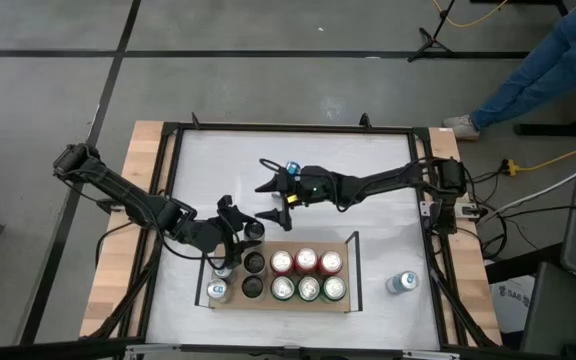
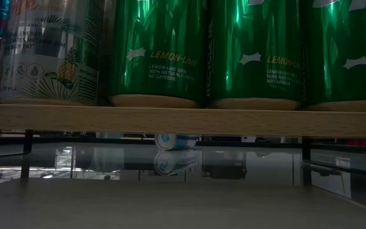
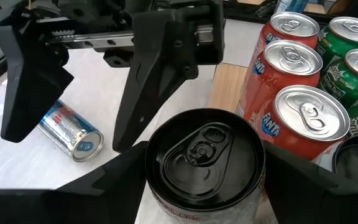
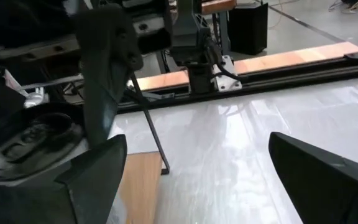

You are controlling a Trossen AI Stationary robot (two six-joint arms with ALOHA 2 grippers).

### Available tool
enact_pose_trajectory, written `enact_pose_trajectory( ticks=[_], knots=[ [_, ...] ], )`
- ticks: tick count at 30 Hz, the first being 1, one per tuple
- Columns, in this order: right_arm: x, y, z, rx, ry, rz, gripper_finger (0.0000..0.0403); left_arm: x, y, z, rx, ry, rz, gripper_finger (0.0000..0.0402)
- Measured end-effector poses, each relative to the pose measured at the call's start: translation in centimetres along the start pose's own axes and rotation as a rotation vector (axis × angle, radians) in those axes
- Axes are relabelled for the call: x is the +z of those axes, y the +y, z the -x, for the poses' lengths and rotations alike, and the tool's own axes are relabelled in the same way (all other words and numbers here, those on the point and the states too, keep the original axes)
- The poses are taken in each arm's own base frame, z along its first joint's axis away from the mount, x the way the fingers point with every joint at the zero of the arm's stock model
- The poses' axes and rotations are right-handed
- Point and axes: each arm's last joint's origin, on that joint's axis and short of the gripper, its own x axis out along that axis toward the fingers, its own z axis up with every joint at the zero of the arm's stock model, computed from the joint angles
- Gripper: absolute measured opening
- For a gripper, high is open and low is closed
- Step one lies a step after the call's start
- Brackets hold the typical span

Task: Place canned beverage on shelf
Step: Put the white yellow soda can on the shelf aligned with the other white yellow soda can

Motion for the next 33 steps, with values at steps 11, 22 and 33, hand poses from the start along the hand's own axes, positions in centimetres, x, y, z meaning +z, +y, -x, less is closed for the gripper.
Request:
enact_pose_trajectory(
  ticks=[11,22,33],
  knots=[
    [-0.1,0.32,-0.05,0.034,0.01,-0.001,0.0381,0.0,-0.01,0.0,-0.001,0.0,-0.001,0.0271],
    [-0.23,0.84,-0.14,0.057,0.019,0.0,0.0381,0.02,-0.05,0.01,-0.012,0.002,0.003,0.0318],
    [-0.21,0.79,-0.13,0.057,0.018,0.0,0.0381,0.1,-0.06,0.0,-0.009,-0.007,0.008,0.0323]
  ],
)
